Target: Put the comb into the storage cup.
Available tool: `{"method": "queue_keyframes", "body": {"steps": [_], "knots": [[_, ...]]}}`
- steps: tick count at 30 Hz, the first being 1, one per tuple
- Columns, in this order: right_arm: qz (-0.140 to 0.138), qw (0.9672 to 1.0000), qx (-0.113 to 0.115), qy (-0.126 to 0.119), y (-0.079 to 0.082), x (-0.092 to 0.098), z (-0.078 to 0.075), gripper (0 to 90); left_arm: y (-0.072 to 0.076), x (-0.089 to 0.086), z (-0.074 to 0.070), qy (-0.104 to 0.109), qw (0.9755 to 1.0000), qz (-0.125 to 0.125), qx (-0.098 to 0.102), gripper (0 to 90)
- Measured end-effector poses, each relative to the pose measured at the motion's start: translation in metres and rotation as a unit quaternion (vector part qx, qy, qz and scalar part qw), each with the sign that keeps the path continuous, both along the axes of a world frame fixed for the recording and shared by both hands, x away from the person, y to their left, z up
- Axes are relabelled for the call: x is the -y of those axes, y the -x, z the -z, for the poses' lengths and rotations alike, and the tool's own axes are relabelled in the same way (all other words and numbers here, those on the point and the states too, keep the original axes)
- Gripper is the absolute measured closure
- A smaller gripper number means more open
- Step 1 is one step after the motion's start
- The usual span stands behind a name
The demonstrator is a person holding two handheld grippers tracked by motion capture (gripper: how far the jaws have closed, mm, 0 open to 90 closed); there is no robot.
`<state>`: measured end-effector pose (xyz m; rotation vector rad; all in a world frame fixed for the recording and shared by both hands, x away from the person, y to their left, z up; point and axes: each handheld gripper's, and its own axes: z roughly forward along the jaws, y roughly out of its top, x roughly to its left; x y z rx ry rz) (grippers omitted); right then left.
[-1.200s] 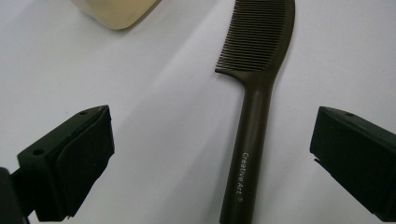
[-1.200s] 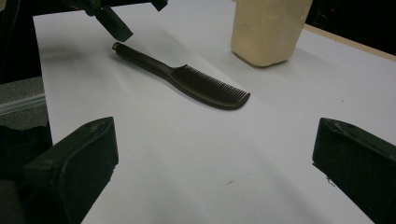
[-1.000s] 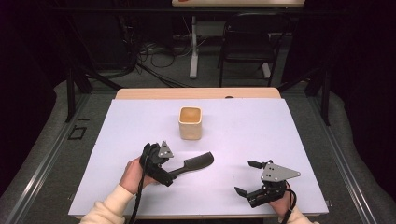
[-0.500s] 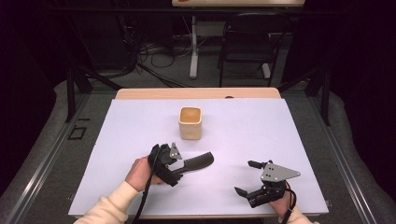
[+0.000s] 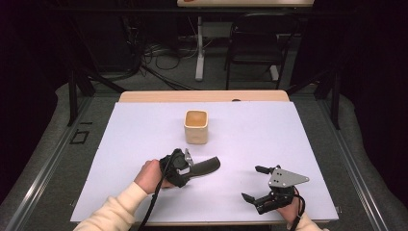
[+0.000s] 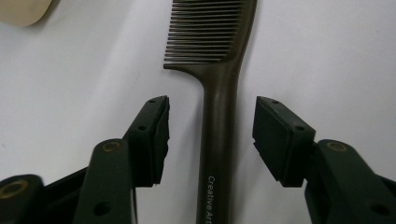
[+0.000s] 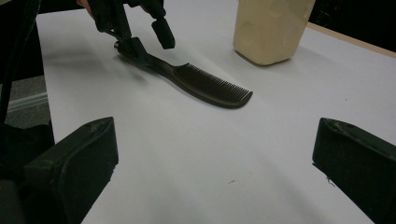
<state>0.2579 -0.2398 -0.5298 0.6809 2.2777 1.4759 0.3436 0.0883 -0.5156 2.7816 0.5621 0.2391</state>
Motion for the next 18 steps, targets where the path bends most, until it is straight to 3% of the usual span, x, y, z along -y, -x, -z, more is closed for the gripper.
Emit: {"method": "queue_keyframes", "body": {"steps": [10,18], "knots": [[-0.001,1.0000,0.000,0.000,0.000,0.000,0.000,0.0,-0.011,0.009,0.003,-0.023,0.9987,0.005,-0.045,60.0],[-0.001,1.0000,-0.001,0.000,0.000,0.000,0.000,0.0,-0.016,0.011,0.006,-0.033,0.9974,0.007,-0.064,64.2]]}}
